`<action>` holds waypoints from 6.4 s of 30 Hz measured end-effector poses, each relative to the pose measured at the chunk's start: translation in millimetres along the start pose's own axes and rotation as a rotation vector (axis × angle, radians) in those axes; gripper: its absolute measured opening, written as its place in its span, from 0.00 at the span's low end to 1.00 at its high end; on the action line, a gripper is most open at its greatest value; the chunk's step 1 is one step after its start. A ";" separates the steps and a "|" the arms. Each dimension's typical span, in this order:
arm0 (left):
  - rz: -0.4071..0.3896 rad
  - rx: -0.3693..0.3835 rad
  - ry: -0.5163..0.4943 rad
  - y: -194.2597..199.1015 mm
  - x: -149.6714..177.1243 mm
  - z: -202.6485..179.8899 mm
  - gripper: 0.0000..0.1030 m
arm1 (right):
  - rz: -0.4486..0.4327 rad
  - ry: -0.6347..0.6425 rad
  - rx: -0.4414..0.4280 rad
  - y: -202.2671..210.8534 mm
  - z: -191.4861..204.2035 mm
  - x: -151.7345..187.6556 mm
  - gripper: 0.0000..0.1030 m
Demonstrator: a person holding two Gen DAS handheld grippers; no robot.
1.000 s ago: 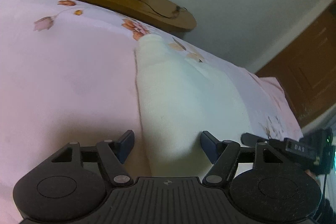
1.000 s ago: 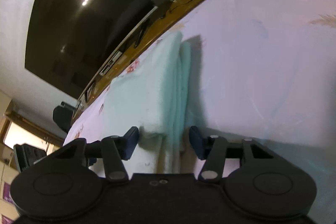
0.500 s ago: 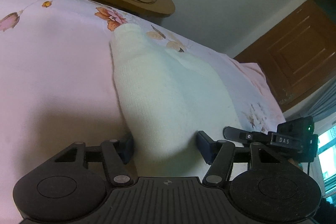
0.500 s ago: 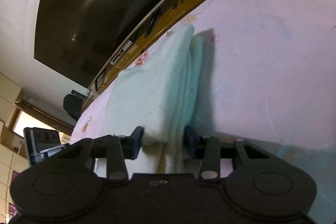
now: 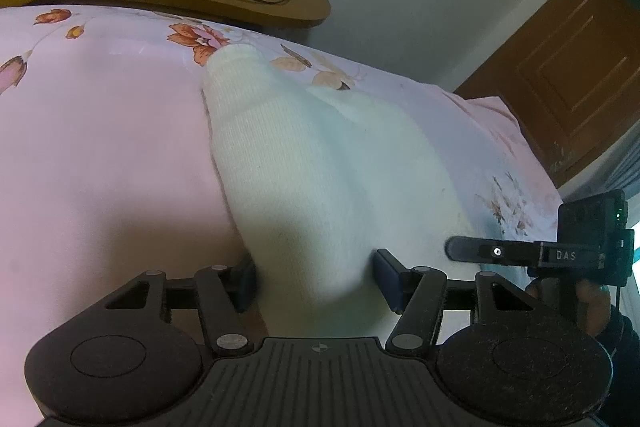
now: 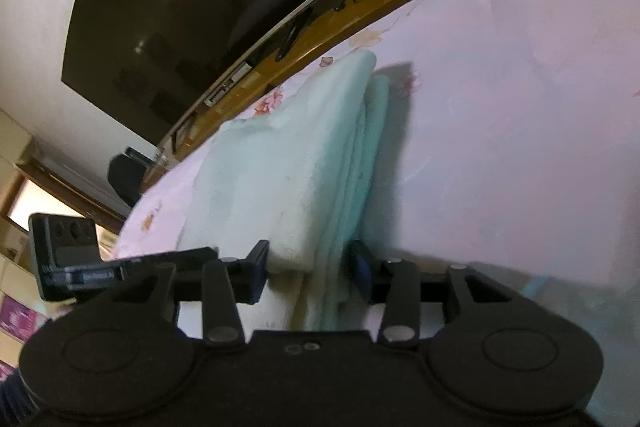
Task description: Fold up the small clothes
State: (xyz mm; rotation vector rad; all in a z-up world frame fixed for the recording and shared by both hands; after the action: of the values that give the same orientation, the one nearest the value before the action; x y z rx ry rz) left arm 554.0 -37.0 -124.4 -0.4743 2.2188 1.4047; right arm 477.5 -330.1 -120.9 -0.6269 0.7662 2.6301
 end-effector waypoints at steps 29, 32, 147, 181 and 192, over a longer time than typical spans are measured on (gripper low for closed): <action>-0.178 -0.076 0.034 132.5 7.5 45.2 0.30 | -0.026 0.129 -0.189 -44.4 113.5 -14.4 0.27; -0.179 -0.134 0.054 171.8 24.6 87.1 0.30 | 0.028 0.150 -0.240 -81.5 147.5 -5.1 0.27; -0.558 -0.633 0.019 462.8 346.2 -96.7 1.00 | -0.201 0.559 0.428 109.8 403.4 305.6 1.00; -0.553 -0.631 0.008 464.0 342.1 -91.3 1.00 | -0.213 0.551 0.446 106.0 403.2 298.4 1.00; -0.551 -0.629 -0.002 463.3 342.6 -90.7 1.00 | -0.221 0.547 0.440 106.5 403.6 299.7 1.00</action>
State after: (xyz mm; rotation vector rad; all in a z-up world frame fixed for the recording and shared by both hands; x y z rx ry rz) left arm 10.7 60.1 64.2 -1.1826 1.4237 1.7315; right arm 50.0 -129.9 82.1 -1.2263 1.2932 2.0004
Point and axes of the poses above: each gripper's, at about its wrist camera, not at the fingertips, and y roughly against the way its jaws point, z to its left, x to its underside, the point moved 5 cm from there along -y, roughly the way its jaws point, and after that the axes turned 13 degrees about -x, right-handed, at the moved point
